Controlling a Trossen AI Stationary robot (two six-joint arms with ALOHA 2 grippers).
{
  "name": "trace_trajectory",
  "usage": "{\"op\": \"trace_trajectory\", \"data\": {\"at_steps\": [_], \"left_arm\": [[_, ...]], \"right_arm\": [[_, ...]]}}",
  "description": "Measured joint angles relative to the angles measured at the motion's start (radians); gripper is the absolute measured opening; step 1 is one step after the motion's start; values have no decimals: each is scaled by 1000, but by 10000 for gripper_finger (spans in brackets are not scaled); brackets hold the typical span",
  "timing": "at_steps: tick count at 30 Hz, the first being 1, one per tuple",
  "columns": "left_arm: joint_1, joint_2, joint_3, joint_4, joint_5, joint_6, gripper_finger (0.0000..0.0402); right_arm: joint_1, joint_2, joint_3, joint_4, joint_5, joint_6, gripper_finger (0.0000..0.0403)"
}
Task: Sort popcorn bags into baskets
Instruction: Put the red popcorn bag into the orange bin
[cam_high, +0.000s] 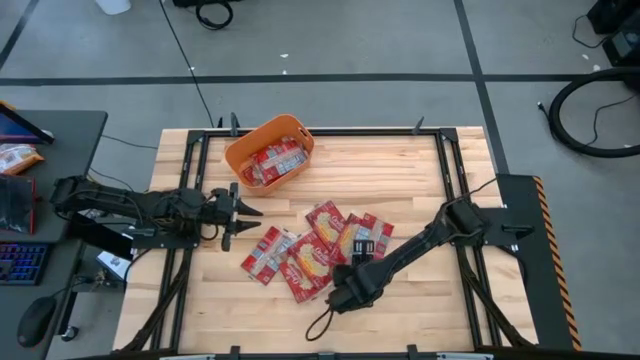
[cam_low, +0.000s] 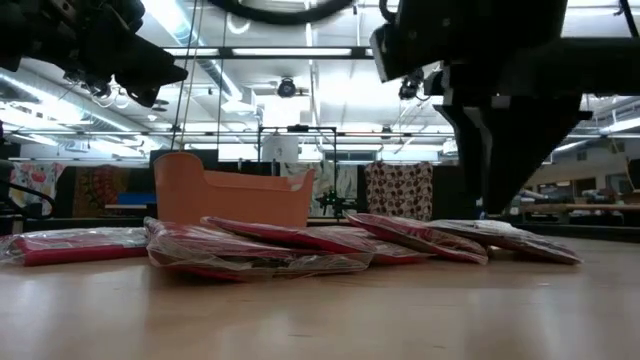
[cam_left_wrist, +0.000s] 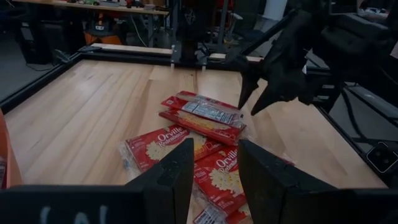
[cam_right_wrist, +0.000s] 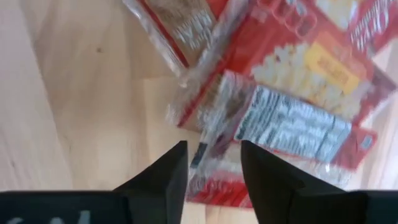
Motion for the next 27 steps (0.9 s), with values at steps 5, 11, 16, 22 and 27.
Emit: {"op": "trace_trajectory", "data": {"at_steps": [5,11,16,22,27], "left_arm": [[0,0,0,-7,0,-1,128],[0,0,0,-25,0,-28,128],[0,0,0,-43,0,-47,128],[0,0,0,-44,0,-53,128],[0,0,0,-43,0,-53,128]], "right_arm": [[0,34,38,-31,-23,107,210],[26,33,35,-75,81,253,255],[67,33,35,-66,174,287,258],[109,31,5,-36,287,295,256],[130,32,-87,65,291,309,256]]}}
